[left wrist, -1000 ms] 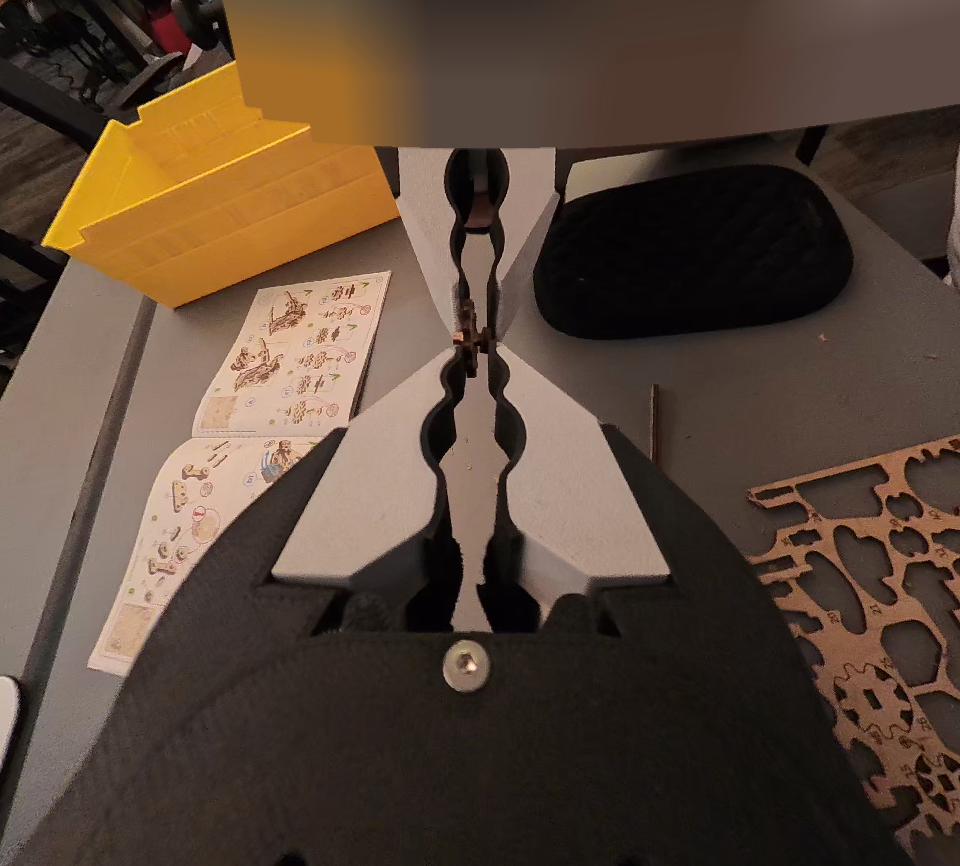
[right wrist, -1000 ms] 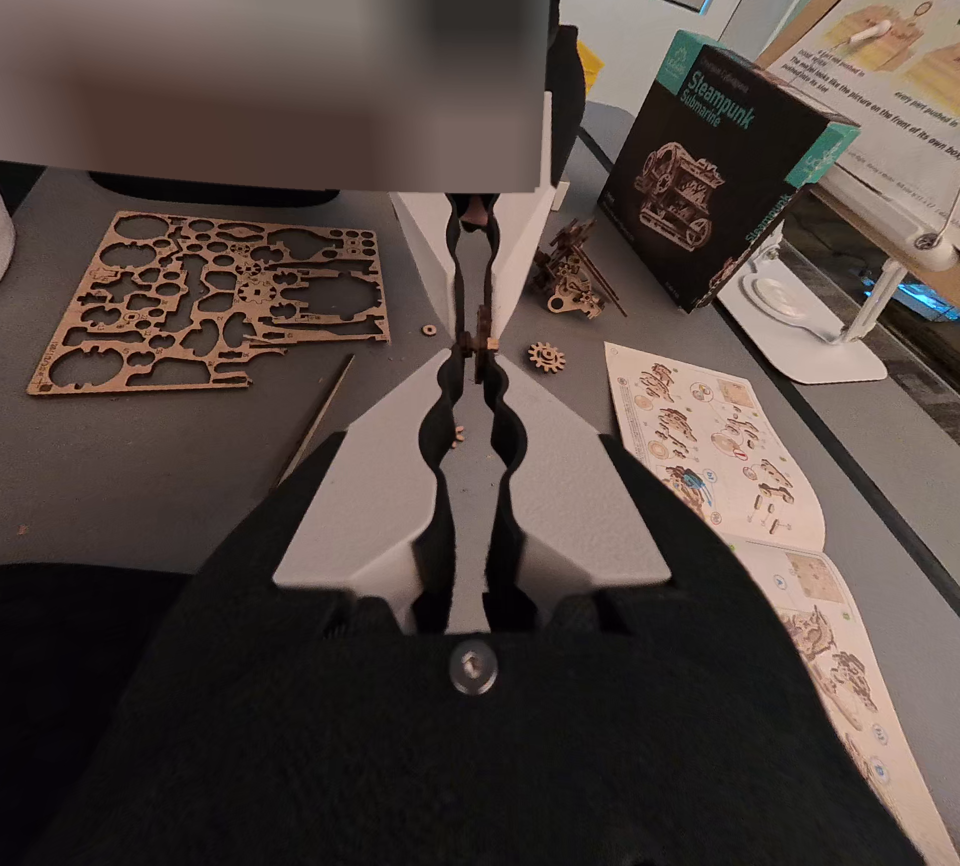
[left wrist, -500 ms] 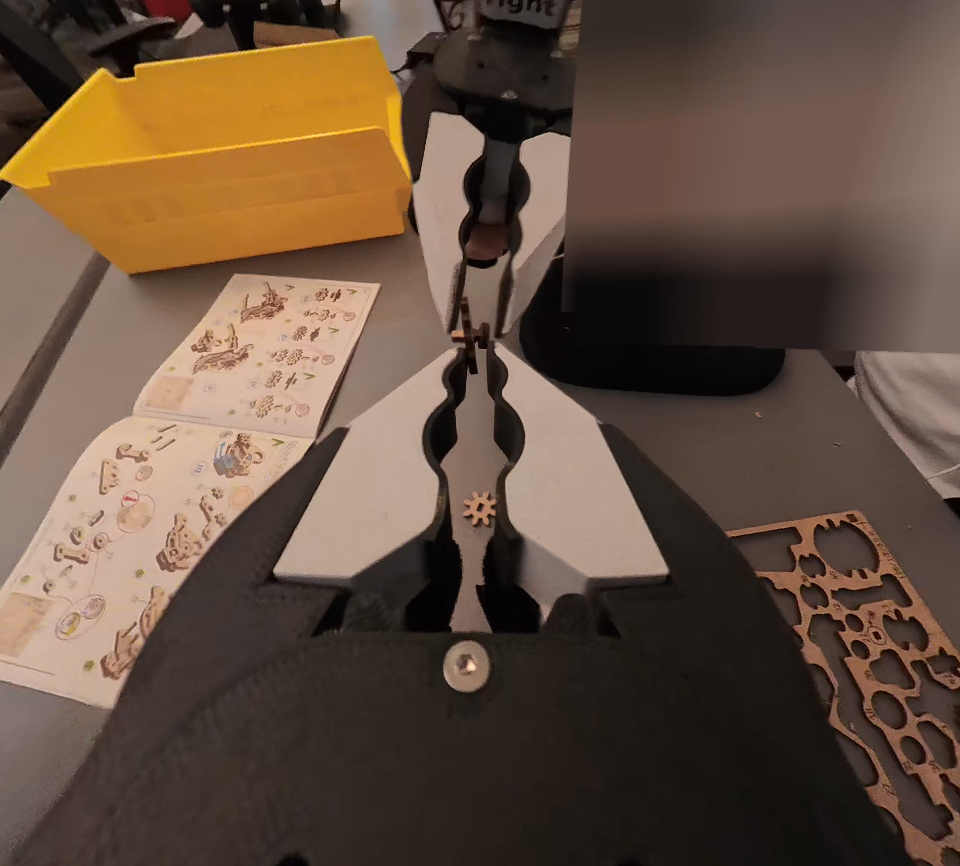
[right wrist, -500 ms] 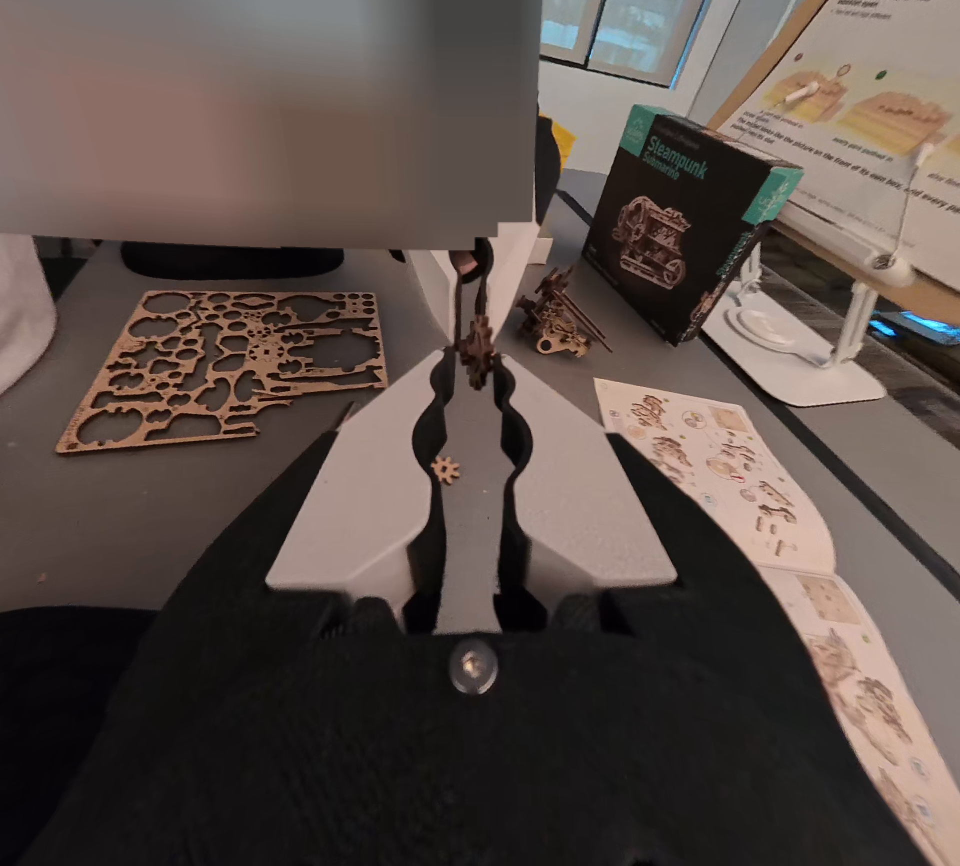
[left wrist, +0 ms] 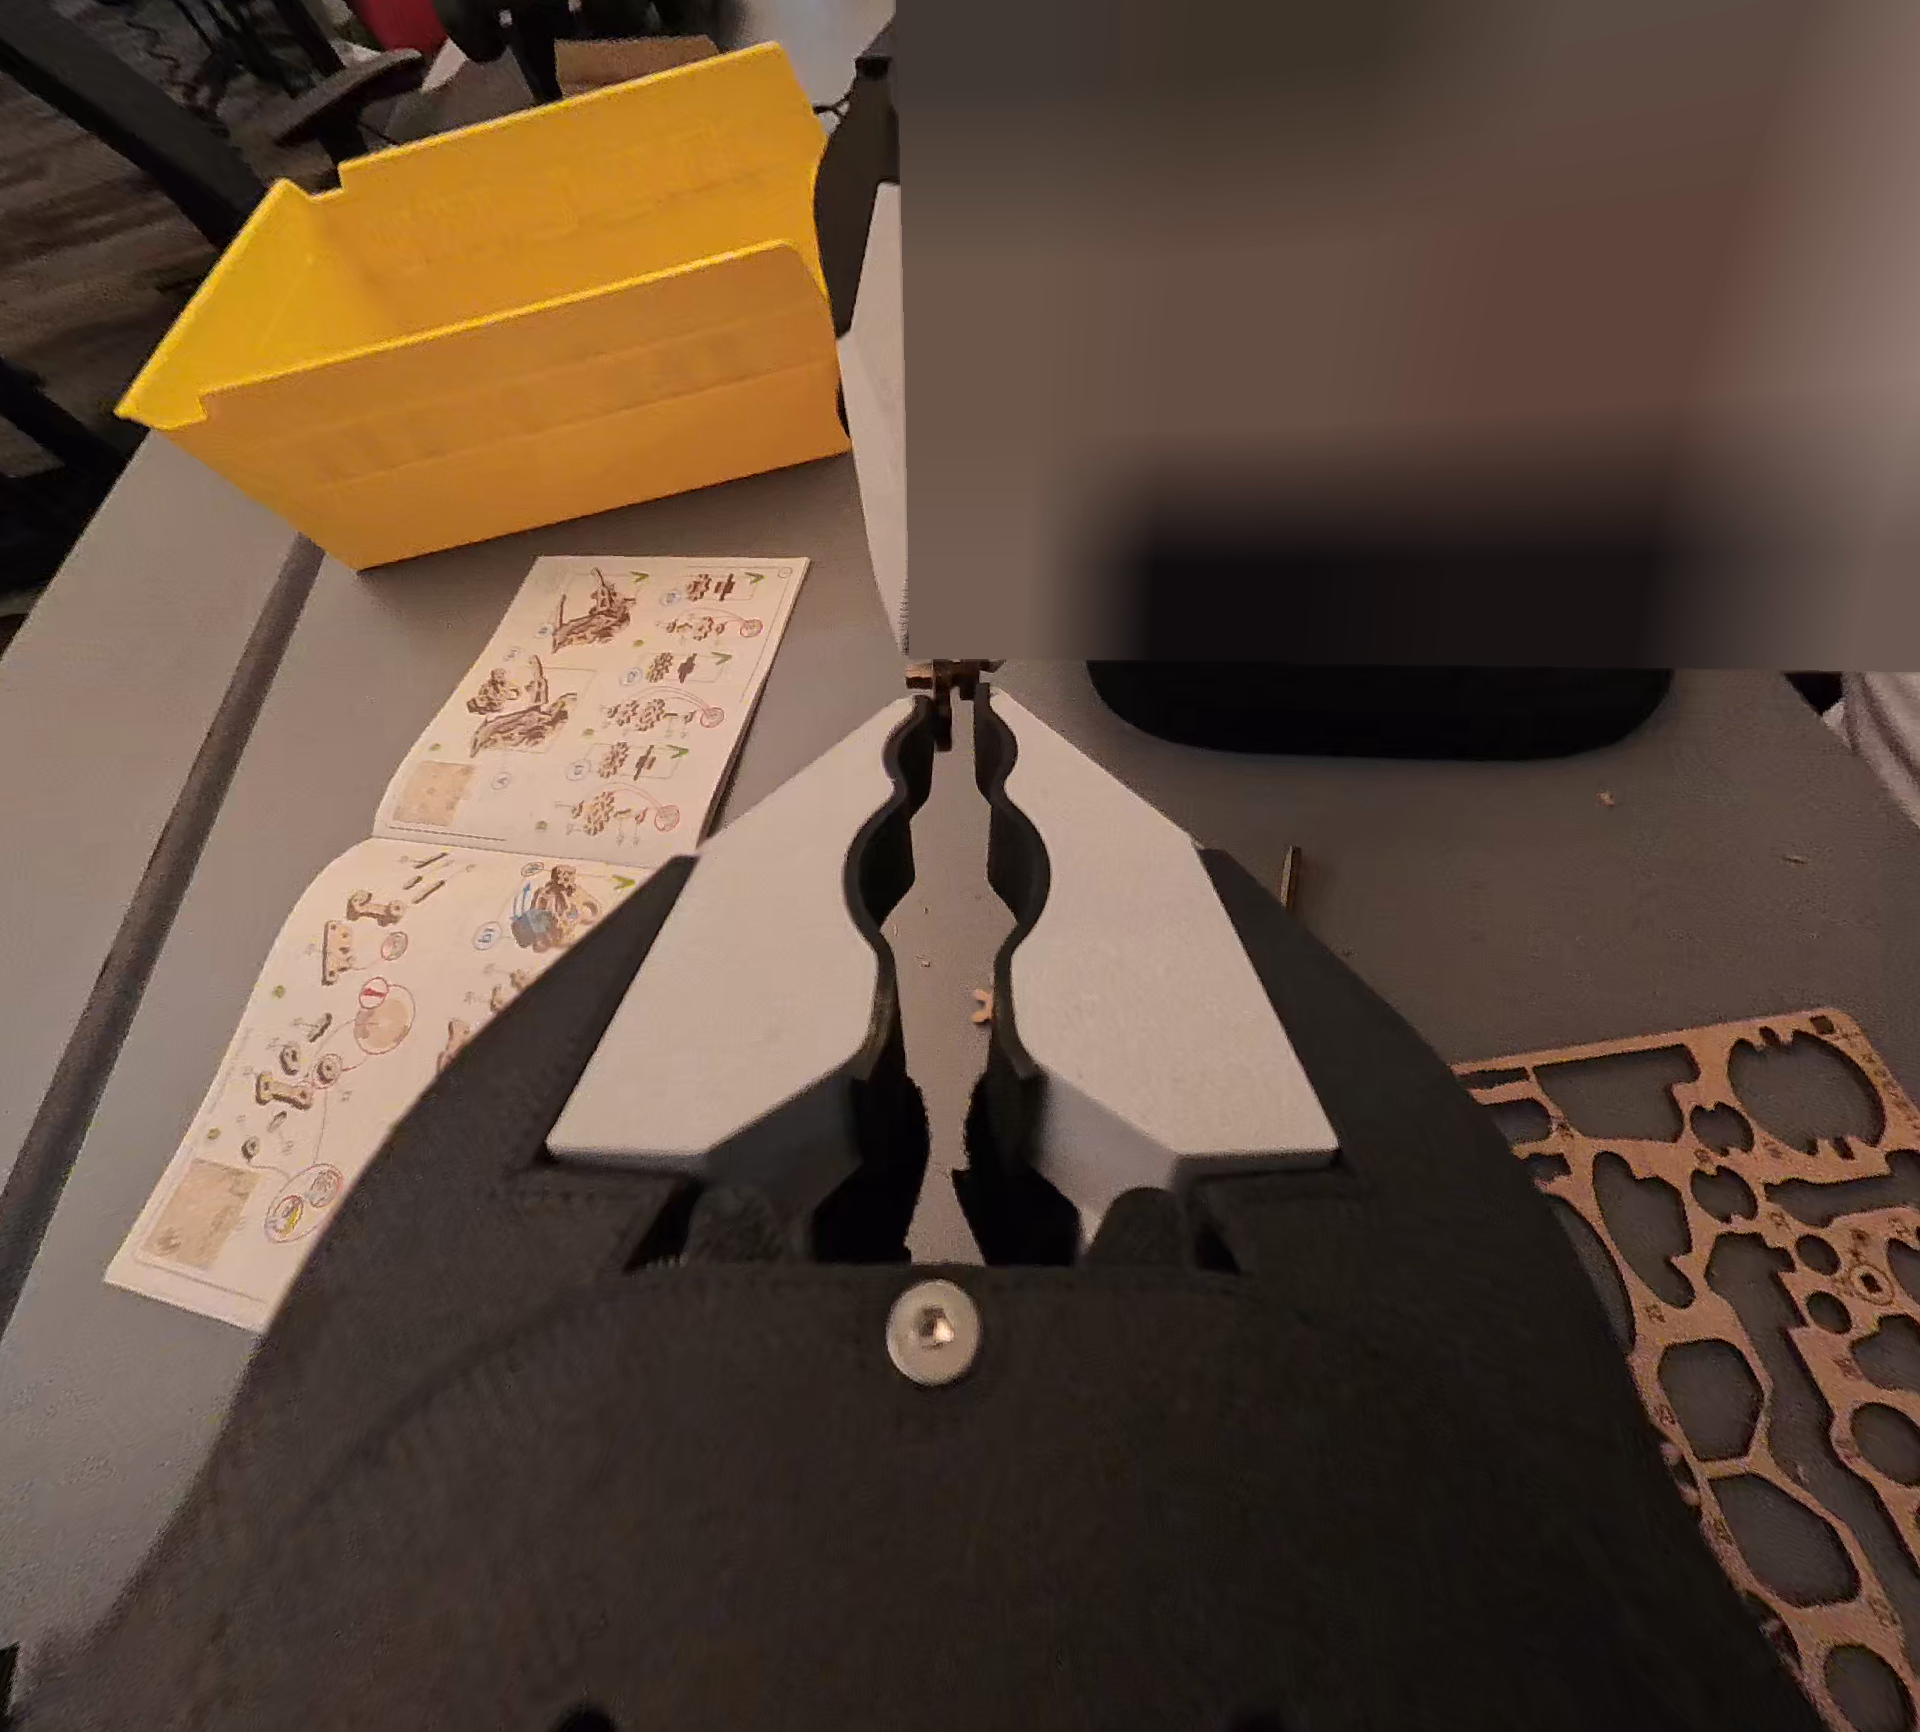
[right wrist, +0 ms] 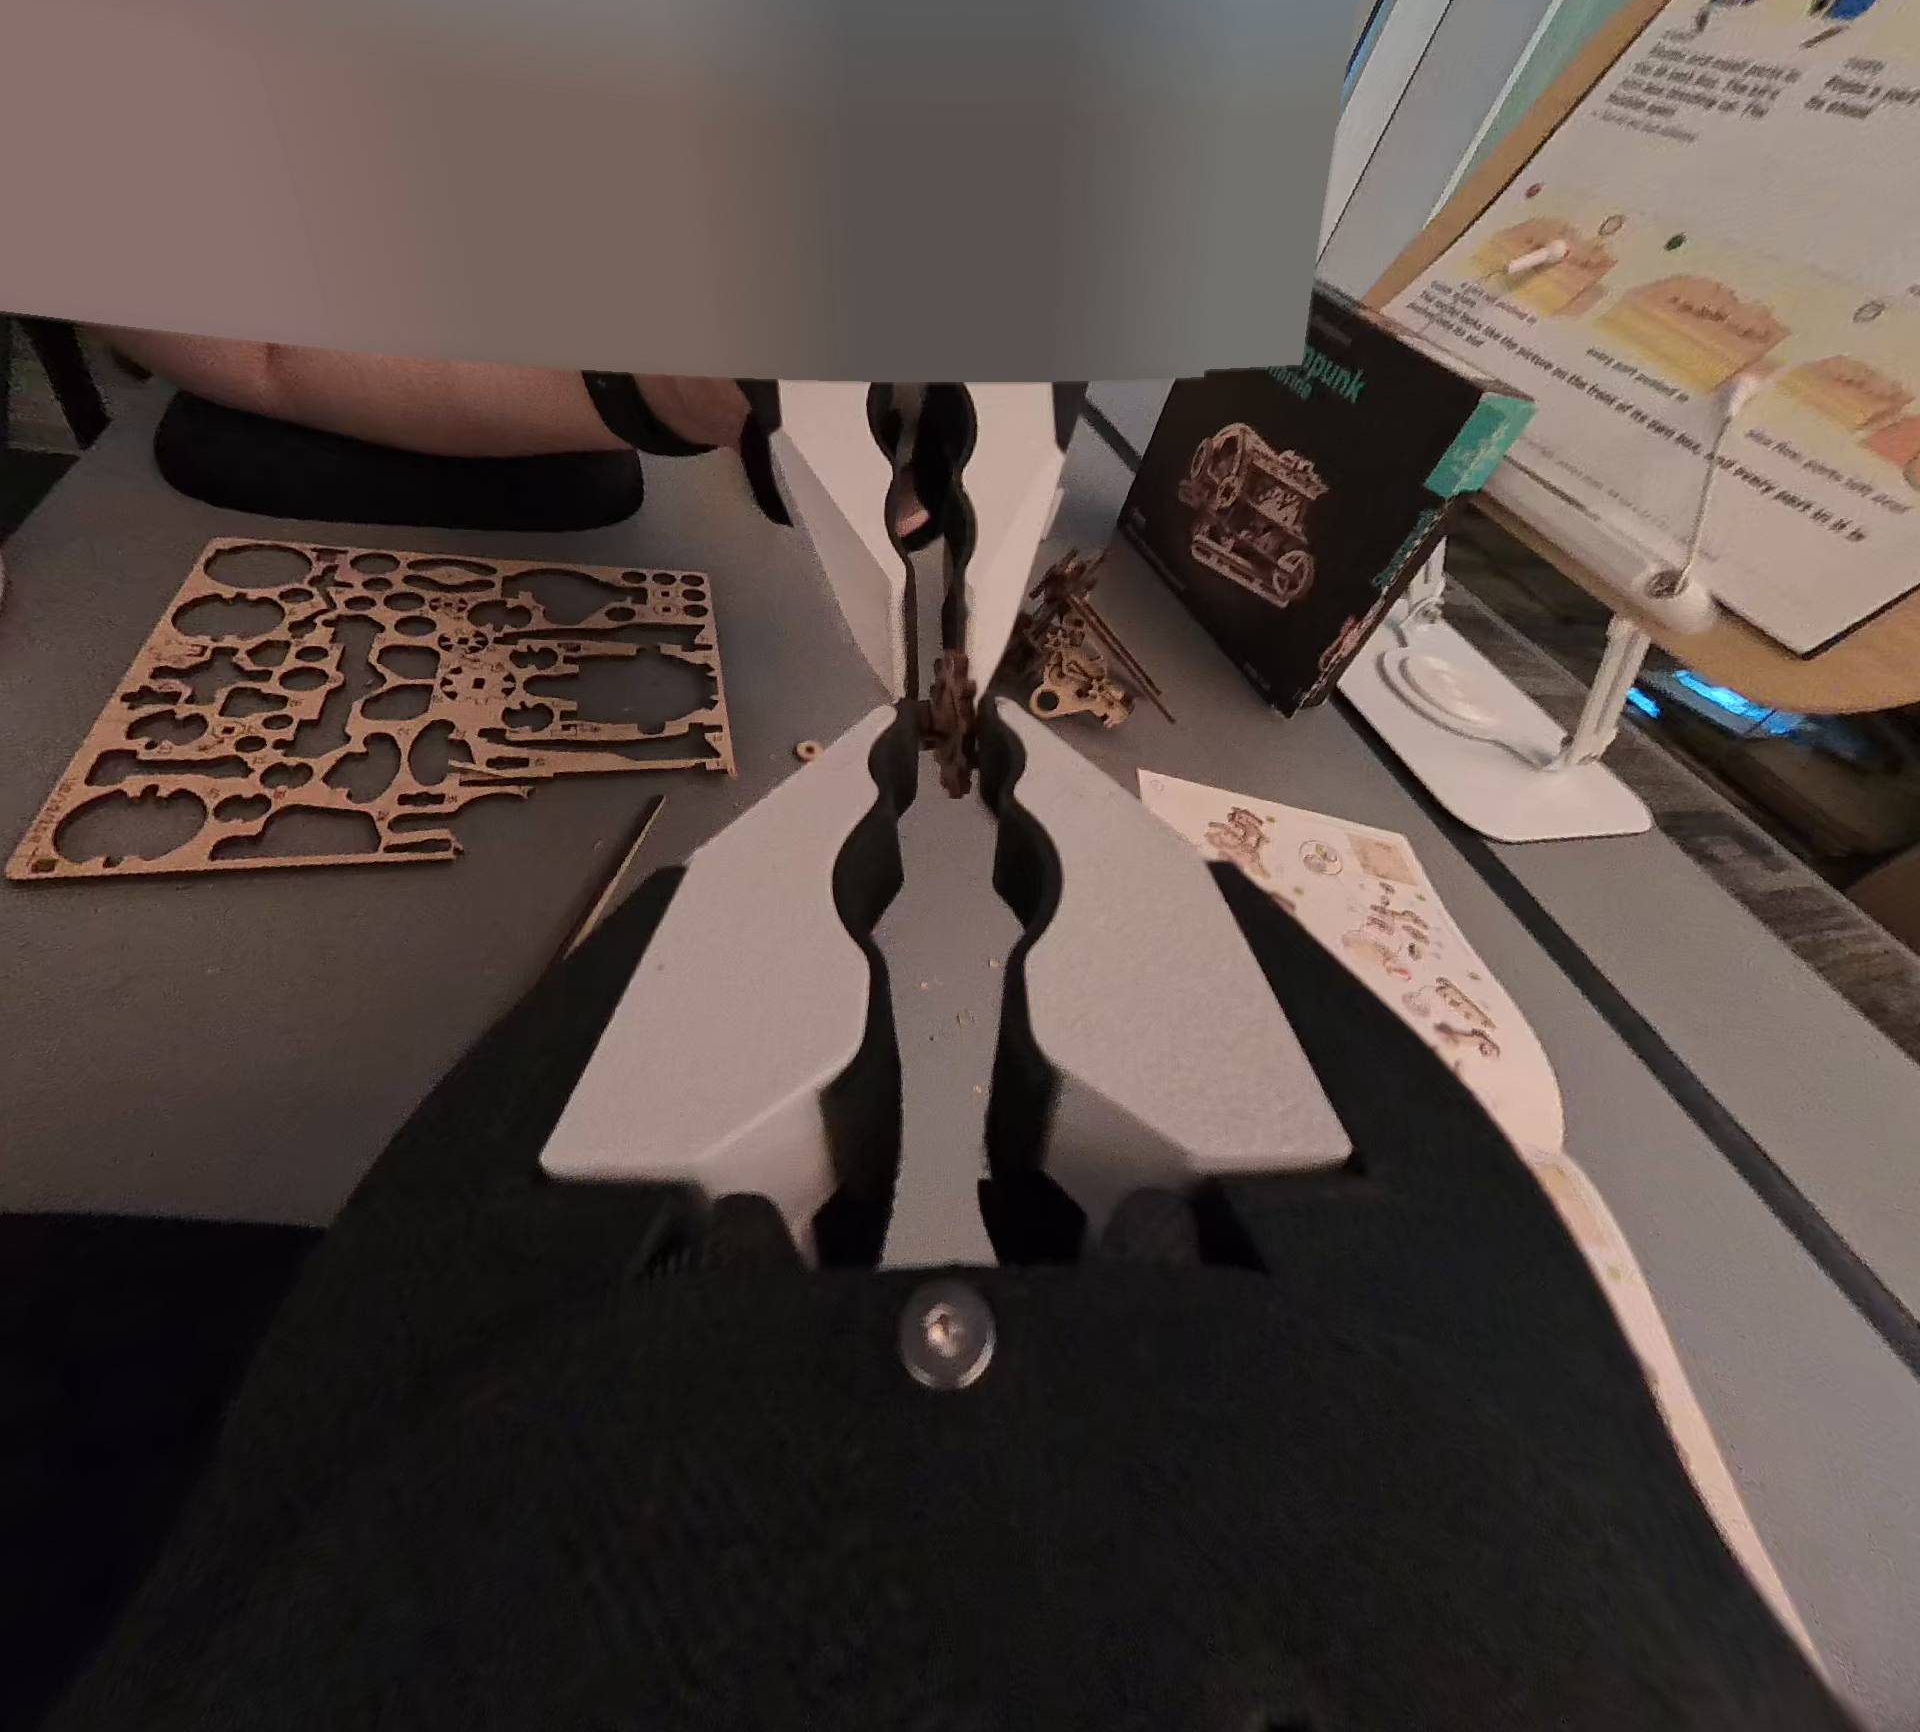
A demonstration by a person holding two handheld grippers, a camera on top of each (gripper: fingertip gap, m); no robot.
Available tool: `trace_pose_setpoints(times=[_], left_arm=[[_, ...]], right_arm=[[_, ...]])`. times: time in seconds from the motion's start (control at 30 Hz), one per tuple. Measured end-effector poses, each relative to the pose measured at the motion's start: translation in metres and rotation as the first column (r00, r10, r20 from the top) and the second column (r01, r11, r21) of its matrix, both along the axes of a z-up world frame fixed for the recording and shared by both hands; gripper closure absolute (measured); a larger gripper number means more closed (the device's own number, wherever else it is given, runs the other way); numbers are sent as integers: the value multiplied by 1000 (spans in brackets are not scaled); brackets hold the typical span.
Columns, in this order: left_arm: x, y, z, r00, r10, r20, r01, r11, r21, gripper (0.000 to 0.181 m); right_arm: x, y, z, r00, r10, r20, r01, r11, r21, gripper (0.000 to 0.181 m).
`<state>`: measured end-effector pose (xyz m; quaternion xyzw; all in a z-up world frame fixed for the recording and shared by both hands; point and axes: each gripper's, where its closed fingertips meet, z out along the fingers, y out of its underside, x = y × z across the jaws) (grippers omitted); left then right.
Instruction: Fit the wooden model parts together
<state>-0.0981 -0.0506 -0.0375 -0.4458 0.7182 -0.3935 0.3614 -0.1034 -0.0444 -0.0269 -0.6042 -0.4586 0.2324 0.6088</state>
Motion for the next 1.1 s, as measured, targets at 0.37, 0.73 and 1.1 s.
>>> trace_pose_setpoints(times=[0.37, 0.73, 1.1], left_arm=[[4, 4, 12, 998, 31, 55, -18, 976, -217, 169], [11, 0, 19, 988, 41, 147, 9, 945, -328, 171], [8, -3, 11, 999, 3, 44, 16, 905, -426, 175]], right_arm=[[6, 3, 12, 979, 28, -203, -48, 994, -94, 175], [8, 2, 27, 938, 54, -342, -93, 991, -98, 176], [8, 2, 16, 928, 80, -365, -181, 951, -250, 176]])
